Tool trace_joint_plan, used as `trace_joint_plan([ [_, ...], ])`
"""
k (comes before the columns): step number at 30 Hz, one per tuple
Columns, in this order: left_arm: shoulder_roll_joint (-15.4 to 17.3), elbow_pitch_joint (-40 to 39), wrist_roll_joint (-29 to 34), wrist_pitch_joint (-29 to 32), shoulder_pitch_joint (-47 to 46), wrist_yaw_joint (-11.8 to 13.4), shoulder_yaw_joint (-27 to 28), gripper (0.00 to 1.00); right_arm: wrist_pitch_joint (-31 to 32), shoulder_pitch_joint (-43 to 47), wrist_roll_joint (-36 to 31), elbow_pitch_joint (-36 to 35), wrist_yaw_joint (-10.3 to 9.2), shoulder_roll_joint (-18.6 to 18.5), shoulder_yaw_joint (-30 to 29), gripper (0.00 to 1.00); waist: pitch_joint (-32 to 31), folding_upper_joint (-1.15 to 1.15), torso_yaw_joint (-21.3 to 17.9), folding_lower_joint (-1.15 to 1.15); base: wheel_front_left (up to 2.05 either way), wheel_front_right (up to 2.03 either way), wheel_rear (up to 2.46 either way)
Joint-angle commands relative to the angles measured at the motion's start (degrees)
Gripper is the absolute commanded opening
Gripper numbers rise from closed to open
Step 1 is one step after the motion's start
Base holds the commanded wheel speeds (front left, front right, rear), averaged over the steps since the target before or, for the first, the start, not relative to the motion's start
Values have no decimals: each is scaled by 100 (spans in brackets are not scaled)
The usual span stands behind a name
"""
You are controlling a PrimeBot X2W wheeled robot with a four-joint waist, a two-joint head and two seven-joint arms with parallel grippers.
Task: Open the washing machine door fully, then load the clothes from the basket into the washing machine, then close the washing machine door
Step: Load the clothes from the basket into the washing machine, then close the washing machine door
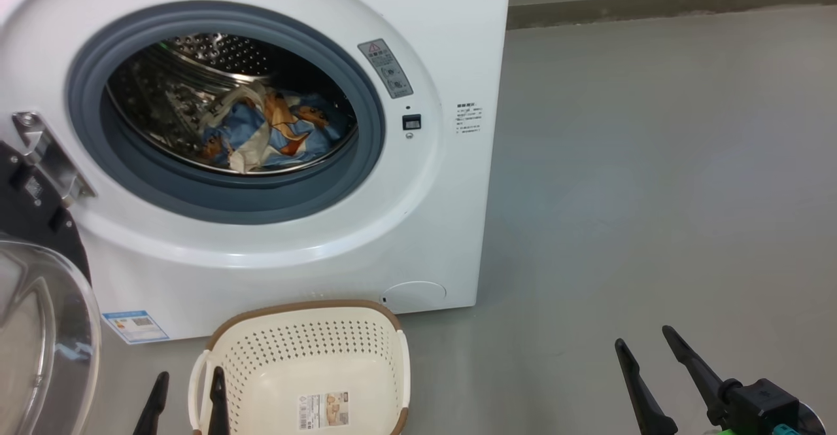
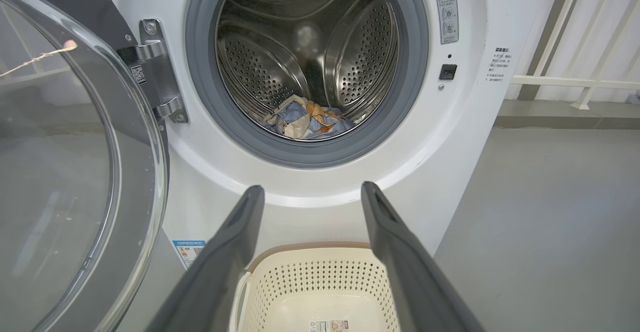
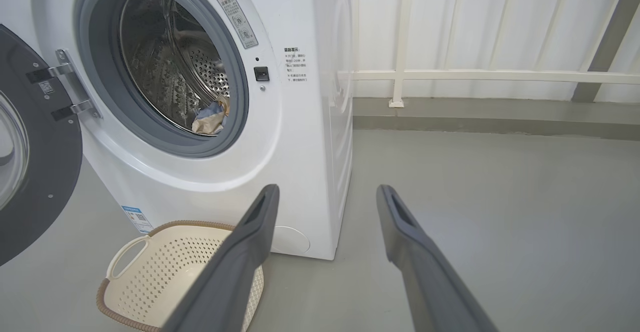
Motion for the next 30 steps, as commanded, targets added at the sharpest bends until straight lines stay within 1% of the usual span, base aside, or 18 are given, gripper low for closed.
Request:
trace_joint_plan([
  [1,58,-86,61,-69,-157,-34,221,100,0,-48,-35,-174,9,-58,91,100,-23,0,21,0,0,0,0],
  [12,-44,29,170,-70,-158,-224,278,100,8,7,-42,-169,9,-51,54,100,-108,0,72,0,0,0,0],
  [30,-172,168,328,-70,-160,-457,473,100,-7,13,-53,-141,9,-21,29,100,-190,0,70,0,0,0,0],
])
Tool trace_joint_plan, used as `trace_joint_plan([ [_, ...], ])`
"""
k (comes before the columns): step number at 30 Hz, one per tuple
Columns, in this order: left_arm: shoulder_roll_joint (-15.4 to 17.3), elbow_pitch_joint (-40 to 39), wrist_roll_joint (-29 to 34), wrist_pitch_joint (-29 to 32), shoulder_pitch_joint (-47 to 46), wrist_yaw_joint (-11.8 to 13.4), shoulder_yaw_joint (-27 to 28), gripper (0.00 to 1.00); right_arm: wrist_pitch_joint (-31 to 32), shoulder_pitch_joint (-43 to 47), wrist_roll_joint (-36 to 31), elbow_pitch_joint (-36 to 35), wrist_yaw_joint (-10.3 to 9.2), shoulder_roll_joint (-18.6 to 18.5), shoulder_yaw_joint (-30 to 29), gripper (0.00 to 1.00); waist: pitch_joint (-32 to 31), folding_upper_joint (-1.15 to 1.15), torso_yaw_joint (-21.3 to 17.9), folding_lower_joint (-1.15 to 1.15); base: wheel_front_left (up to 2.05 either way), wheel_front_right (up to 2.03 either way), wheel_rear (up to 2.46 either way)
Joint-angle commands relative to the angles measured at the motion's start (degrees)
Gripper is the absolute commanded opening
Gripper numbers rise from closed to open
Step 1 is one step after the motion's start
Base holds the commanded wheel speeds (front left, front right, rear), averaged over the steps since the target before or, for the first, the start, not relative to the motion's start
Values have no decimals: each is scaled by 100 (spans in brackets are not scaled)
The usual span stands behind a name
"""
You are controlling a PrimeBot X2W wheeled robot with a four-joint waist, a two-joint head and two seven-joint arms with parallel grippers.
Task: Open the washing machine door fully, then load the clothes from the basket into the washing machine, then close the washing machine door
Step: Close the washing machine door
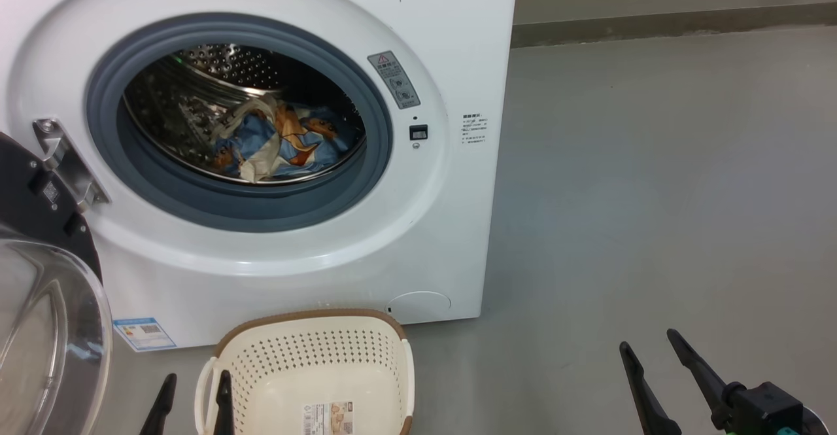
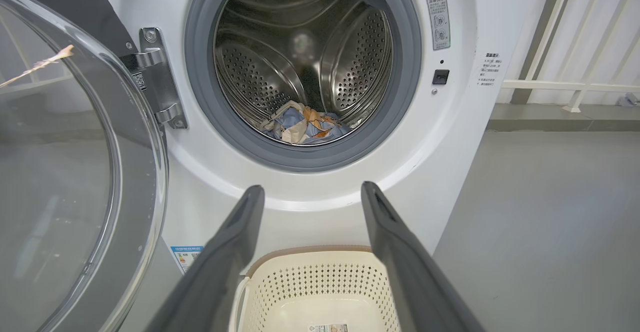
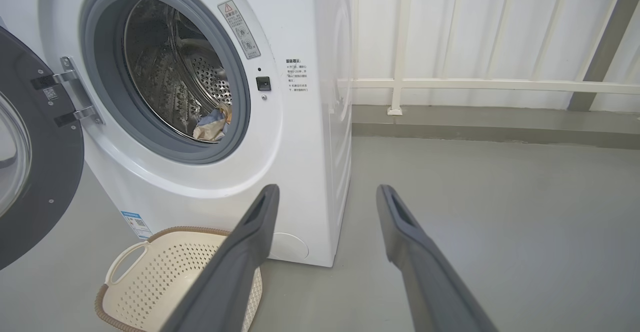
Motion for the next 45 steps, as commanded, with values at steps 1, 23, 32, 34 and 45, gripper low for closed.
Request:
trace_joint_plan([
  [1,56,-80,60,-70,-157,-44,263,100,-30,-20,-7,-132,9,-54,113,100,-9,0,-5,0,0,0,0],
  [23,-84,31,280,-70,-157,-325,441,100,-14,-6,-37,-163,9,-8,99,100,-46,0,14,0,-105,105,0],
  [32,-118,46,356,-70,-160,-418,497,100,-19,-7,-35,-145,9,8,85,100,-50,0,20,0,-100,100,0],
  [34,-130,50,365,-70,-153,-441,513,100,-21,-4,-34,-142,9,9,88,100,-53,0,18,0,-24,24,0],
  [45,-188,66,443,-70,-156,-498,564,100,-15,-8,-22,-143,9,-21,67,100,-32,0,17,0,0,0,0],
])
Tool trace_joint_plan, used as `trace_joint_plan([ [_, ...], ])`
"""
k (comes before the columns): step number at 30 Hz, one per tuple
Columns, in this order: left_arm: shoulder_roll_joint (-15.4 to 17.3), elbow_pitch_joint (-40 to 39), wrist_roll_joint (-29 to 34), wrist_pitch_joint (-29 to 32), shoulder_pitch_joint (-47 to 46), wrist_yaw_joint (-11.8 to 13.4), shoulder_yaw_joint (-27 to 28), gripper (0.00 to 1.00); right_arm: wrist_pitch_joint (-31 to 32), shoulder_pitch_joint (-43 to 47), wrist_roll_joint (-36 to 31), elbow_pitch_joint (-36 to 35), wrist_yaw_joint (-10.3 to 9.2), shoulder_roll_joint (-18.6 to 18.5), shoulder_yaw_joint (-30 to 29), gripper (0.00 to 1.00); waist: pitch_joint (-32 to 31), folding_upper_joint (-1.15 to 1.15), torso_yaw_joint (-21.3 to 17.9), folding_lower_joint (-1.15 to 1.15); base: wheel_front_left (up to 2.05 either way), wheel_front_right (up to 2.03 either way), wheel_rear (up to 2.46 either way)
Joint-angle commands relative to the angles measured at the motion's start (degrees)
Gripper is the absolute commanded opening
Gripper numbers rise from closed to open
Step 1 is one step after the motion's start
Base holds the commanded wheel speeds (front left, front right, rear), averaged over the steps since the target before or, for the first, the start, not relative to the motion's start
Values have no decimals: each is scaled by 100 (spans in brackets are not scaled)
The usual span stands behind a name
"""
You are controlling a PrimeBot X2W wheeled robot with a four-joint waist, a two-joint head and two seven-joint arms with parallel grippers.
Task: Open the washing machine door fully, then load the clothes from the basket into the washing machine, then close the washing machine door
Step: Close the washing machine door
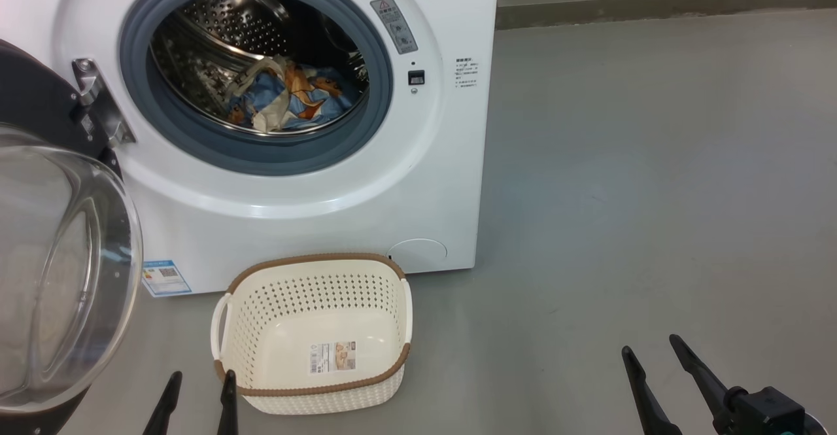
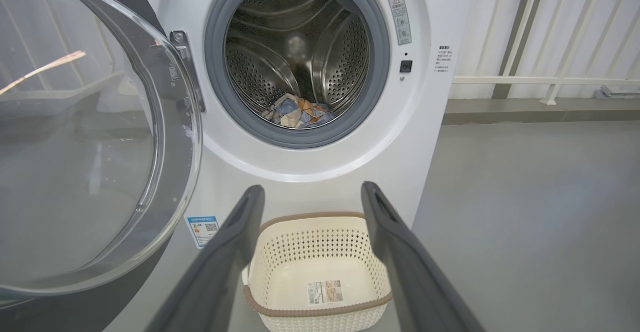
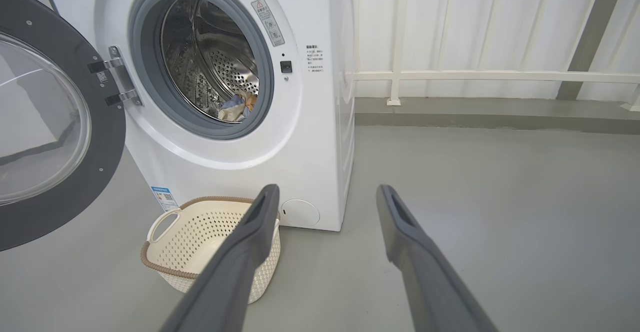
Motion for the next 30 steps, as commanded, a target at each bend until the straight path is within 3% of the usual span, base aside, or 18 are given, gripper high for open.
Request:
trace_joint_plan([
  [1,46,-85,37,-70,-160,-24,238,100,-13,-101,-17,-145,9,-73,110,100,2,0,3,0,0,0,0],
  [14,-50,-80,165,-70,-263,-96,293,100,-22,-93,-15,-196,9,-74,31,100,49,0,277,0,0,0,0],
  [30,-296,-269,375,-70,-238,-112,362,100,31,-168,-42,-352,9,-131,-10,100,161,0,1591,0,0,0,0],
])
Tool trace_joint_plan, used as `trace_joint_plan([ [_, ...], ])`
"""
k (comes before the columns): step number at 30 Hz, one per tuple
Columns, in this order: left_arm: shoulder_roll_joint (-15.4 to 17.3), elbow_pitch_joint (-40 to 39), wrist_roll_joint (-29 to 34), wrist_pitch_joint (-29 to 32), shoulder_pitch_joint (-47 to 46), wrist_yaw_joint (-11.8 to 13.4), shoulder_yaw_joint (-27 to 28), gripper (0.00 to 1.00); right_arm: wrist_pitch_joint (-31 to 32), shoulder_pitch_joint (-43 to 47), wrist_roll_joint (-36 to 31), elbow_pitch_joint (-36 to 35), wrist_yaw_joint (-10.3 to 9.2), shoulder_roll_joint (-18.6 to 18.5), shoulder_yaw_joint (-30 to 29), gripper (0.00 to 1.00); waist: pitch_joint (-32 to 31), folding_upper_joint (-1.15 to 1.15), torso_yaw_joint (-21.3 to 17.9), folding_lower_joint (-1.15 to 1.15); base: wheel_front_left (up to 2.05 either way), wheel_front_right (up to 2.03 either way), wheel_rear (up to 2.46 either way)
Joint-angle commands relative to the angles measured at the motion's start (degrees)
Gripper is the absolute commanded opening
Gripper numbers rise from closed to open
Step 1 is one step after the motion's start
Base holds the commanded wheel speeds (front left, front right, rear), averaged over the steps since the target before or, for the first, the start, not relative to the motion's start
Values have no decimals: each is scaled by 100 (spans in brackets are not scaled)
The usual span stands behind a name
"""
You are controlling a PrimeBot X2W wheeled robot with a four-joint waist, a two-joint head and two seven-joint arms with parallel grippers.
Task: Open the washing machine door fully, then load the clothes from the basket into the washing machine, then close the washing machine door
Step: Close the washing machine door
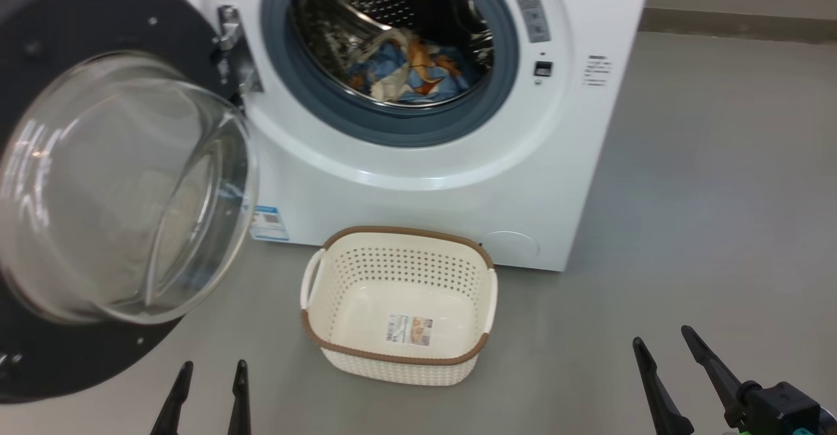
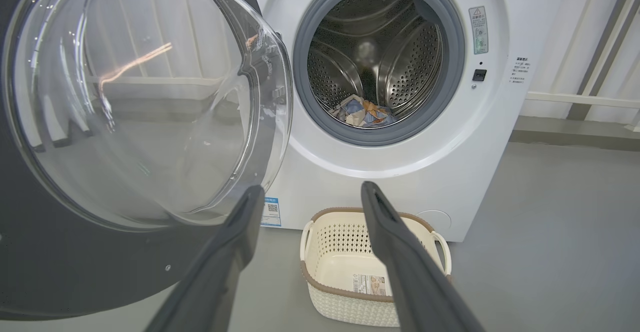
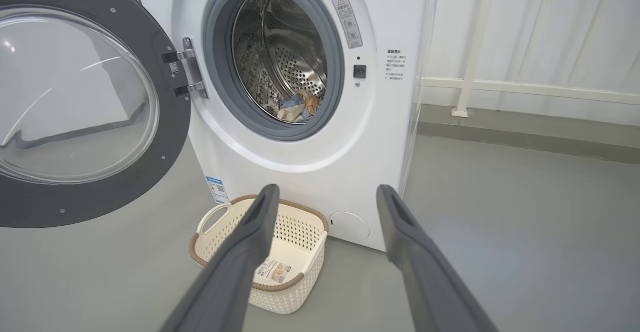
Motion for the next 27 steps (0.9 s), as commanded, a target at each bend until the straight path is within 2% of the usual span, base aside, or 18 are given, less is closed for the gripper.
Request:
trace_joint_plan([
  [1,12,-188,73,-70,-216,-20,229,100,19,-165,-45,-185,9,-90,122,100,47,0,479,0,0,0,0],
  [12,-129,-226,148,-70,-240,-92,293,100,4,-192,-14,-192,9,-136,133,100,179,0,1423,0,0,0,0],
  [19,-185,-240,180,-70,-246,-137,334,100,1,-198,-21,-199,9,-127,154,100,222,0,1750,0,0,0,0],
  [27,-299,-422,222,-70,-133,-107,541,100,55,-416,16,-162,9,-223,370,100,366,0,1828,0,0,0,0],
])
